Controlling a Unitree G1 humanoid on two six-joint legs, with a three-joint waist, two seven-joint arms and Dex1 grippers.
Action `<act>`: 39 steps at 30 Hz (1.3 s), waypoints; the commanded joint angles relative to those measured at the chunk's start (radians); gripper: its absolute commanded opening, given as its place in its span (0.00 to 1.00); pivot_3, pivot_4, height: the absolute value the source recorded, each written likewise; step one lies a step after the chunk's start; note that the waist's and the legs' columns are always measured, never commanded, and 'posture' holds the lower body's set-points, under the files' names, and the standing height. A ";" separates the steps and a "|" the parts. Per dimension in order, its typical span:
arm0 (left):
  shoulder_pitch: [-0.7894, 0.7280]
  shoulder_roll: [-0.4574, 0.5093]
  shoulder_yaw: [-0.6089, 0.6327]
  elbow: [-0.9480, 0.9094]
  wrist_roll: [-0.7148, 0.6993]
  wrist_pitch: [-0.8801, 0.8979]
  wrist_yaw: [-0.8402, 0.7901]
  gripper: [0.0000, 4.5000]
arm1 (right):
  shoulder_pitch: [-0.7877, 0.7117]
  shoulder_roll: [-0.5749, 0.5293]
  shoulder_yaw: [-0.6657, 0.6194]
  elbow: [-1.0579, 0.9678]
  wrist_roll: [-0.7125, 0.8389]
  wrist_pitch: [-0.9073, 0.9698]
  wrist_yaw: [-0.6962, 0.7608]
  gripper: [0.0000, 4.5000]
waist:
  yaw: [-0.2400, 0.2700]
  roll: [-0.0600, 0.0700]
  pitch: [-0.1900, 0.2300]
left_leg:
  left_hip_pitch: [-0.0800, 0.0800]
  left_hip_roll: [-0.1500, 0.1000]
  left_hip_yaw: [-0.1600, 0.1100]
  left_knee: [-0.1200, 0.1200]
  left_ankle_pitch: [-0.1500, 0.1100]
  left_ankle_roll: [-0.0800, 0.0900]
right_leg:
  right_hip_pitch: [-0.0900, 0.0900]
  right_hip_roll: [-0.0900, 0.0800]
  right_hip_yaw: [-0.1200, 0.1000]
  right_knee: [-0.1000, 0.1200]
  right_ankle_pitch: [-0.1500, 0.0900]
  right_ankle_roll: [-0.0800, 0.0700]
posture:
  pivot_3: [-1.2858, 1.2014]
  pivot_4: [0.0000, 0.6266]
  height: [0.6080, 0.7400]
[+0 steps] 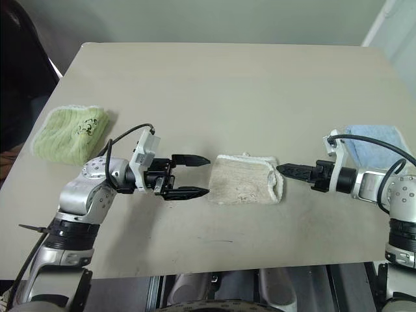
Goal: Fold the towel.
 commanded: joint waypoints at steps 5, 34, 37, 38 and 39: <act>0.009 0.026 0.013 -0.091 -0.014 0.018 0.019 0.99 | -0.041 -0.024 0.035 0.025 -0.024 0.014 0.091 1.00 | -0.001 0.000 0.000 | 0.000 0.000 0.000 0.000 0.000 0.000 | 0.000 0.000 0.000 0.000 0.000 -0.001 | 0.52 0.24 0.72; 0.032 -0.011 -0.040 -0.056 0.068 -0.111 0.036 1.00 | -0.161 0.151 0.239 0.153 -0.177 0.077 0.214 0.96 | -0.020 0.000 0.000 | 0.003 0.003 0.000 -0.001 0.001 -0.002 | -0.001 0.002 -0.001 0.002 0.003 -0.006 | 0.52 0.24 0.72; 0.052 -0.018 -0.027 -0.090 0.046 -0.087 0.058 1.00 | -0.151 0.142 0.237 0.147 -0.183 0.056 0.243 0.80 | -0.020 0.000 0.000 | 0.002 0.003 0.000 -0.001 0.001 -0.002 | -0.001 0.002 -0.001 0.002 0.003 -0.006 | 0.52 0.24 0.72; 0.055 -0.019 -0.021 -0.101 0.035 -0.075 0.065 1.00 | -0.151 0.142 0.233 0.147 -0.184 0.056 0.244 0.71 | -0.020 0.000 0.000 | 0.002 0.003 0.000 -0.001 0.001 -0.002 | -0.001 0.002 -0.001 0.002 0.003 -0.006 | 0.52 0.24 0.72; 0.057 -0.019 -0.015 -0.108 0.025 -0.066 0.069 1.00 | -0.152 0.142 0.230 0.147 -0.185 0.057 0.244 0.64 | -0.020 0.000 0.000 | 0.002 0.003 0.000 -0.001 0.001 -0.002 | -0.001 0.002 -0.001 0.002 0.003 -0.006 | 0.52 0.24 0.72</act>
